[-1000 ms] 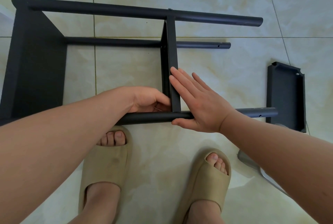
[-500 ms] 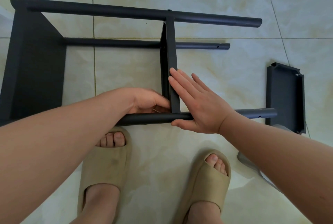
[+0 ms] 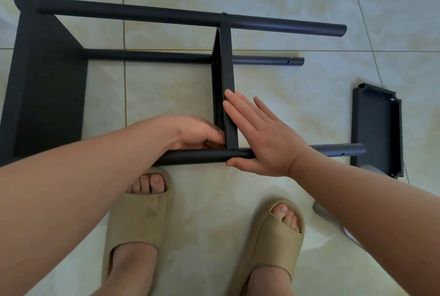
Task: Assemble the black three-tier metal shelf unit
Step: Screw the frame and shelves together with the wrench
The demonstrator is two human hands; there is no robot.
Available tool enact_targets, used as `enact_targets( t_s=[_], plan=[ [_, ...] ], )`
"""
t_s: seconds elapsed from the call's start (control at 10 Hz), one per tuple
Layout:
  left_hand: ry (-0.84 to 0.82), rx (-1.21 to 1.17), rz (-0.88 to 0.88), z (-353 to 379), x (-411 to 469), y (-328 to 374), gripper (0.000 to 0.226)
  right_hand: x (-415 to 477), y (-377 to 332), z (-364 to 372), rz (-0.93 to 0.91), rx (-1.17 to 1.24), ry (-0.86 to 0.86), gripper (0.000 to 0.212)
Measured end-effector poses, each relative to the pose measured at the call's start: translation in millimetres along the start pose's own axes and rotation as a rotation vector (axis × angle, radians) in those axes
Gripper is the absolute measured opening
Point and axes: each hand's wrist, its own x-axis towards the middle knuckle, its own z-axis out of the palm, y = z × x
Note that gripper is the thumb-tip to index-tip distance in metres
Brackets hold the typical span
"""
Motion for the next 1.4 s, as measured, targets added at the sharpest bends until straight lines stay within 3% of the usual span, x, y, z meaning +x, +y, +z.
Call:
enact_targets(
  t_s=[0.2, 0.4, 0.6, 0.8, 1.0, 1.2, 1.4],
  plan=[
    [-0.110, -0.110, -0.042, -4.6, -1.7, -0.9, 0.036, -0.3, -0.3, 0.1, 0.001, -0.004, -0.004, 0.100],
    [0.004, 0.007, 0.019, 0.0, 0.5, -1.3, 0.015, -0.6, -0.4, 0.7, -0.001, -0.009, -0.002, 0.100],
    [-0.101, -0.102, -0.033, -4.2, -2.7, 0.1, 0.028, -0.2, -0.2, 0.3, 0.002, -0.010, -0.004, 0.100],
    [-0.002, 0.018, 0.017, -0.1, 0.6, -1.3, 0.016, -0.2, -0.1, 0.4, 0.001, -0.021, -0.008, 0.100],
    [-0.073, -0.144, 0.011, -3.7, -0.3, -2.3, 0.030, -0.3, -0.2, 0.6, -0.001, -0.012, 0.002, 0.100],
    [0.023, 0.033, 0.030, 2.0, -1.6, 0.2, 0.013, 0.0, -0.4, 0.5, 0.003, -0.025, -0.015, 0.100],
    [-0.052, -0.152, 0.044, -0.6, -1.3, -1.2, 0.023, -0.3, -0.2, -0.1, 0.005, -0.010, -0.007, 0.100]
  ],
)
